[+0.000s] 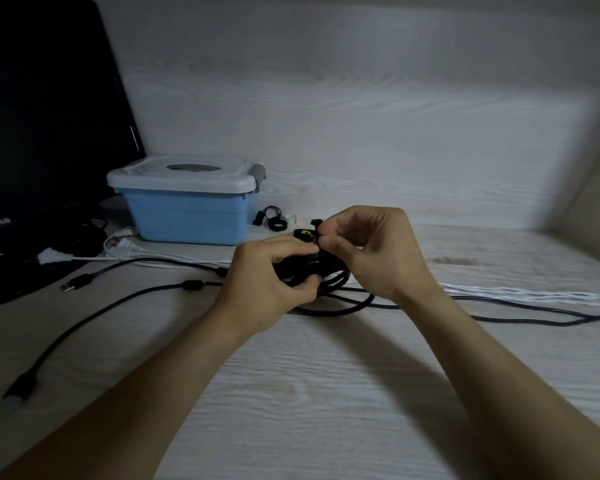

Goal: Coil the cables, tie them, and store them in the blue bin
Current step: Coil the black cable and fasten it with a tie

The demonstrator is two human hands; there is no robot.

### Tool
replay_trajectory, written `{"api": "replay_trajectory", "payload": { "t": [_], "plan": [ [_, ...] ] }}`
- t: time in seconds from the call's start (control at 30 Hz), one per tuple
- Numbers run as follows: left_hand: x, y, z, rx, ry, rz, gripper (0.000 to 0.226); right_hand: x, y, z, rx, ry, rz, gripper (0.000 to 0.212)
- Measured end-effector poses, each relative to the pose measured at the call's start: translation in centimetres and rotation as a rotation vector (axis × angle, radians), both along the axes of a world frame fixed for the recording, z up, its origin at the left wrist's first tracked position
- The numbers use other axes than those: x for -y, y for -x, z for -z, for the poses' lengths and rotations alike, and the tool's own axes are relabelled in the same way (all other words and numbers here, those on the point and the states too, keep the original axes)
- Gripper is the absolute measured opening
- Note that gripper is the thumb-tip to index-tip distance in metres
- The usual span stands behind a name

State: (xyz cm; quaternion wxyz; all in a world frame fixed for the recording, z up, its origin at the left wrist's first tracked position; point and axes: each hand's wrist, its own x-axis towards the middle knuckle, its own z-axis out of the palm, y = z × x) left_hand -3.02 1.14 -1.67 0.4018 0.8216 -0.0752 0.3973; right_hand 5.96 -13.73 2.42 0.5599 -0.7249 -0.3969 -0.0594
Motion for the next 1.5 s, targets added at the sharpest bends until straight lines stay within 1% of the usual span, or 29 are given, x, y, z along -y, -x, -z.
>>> {"api": "replay_trajectory", "payload": {
  "t": [0.07, 0.17, 0.23, 0.3, 0.4, 0.53, 0.6, 0.77, 0.9, 1.03, 1.13, 1.2, 1.3, 1.4, 1.47, 1.5],
  "plan": [
    [0.2, 0.1, 0.0, -0.044, 0.106, 0.005, 0.039, -0.3, 0.1, 0.0, 0.015, 0.018, 0.017, 0.021],
    [0.5, 0.0, 0.0, -0.066, 0.138, -0.003, 0.038, -0.1, -0.1, -0.1, -0.059, 0.026, 0.018, 0.015],
    [0.7, 0.1, 0.1, -0.073, 0.134, -0.010, 0.038, 0.1, -0.1, -0.3, -0.138, 0.021, 0.007, 0.014],
    [0.8, 0.1, 0.2, -0.080, 0.108, -0.022, 0.038, 0.2, 0.0, -0.5, -0.177, 0.020, -0.002, 0.014],
    [0.7, 0.1, 0.5, -0.080, 0.040, -0.028, 0.038, 0.3, 0.1, -0.6, -0.198, 0.032, -0.001, 0.017],
    [0.6, 0.1, 0.6, -0.067, -0.050, -0.035, 0.035, 0.2, 0.4, -0.6, -0.179, 0.053, 0.046, 0.015],
    [0.6, 0.2, 0.5, -0.079, -0.056, -0.037, 0.035, 0.1, 0.5, -0.5, -0.159, 0.069, 0.078, 0.015],
    [0.3, 0.5, 0.1, -0.175, 0.012, 0.026, 0.036, 0.1, 0.6, -0.5, -0.202, 0.099, 0.101, 0.013],
    [0.6, 0.2, 0.3, -0.126, 0.019, -0.009, 0.036, 0.0, 0.5, -0.5, -0.189, 0.103, 0.115, 0.012],
    [1.1, -0.1, 0.8, -0.028, -0.006, -0.072, 0.034, -0.2, 0.5, -0.4, -0.194, 0.104, 0.136, 0.013],
    [1.3, -0.2, 1.0, 0.044, -0.058, -0.112, 0.032, -0.5, 0.6, -0.2, -0.162, 0.124, 0.203, 0.009],
    [1.2, -0.3, 1.1, 0.075, -0.105, -0.134, 0.032, -0.6, 0.8, -0.2, -0.145, 0.135, 0.210, 0.008],
    [1.2, -0.3, 1.4, 0.080, -0.138, -0.132, 0.033, -0.3, 0.7, -0.5, -0.168, 0.179, 0.166, 0.008],
    [1.7, -0.1, 1.4, 0.057, -0.089, -0.115, 0.035, 0.2, 0.3, -0.9, -0.209, 0.246, 0.146, 0.010],
    [2.1, 0.0, 1.4, 0.020, -0.038, -0.087, 0.050, 0.4, 0.1, -1.1, -0.229, 0.266, 0.154, 0.013],
    [2.2, 0.0, 1.4, 0.005, -0.041, -0.071, 0.054, 0.5, 0.1, -1.1, -0.235, 0.270, 0.157, 0.013]
  ]
}}
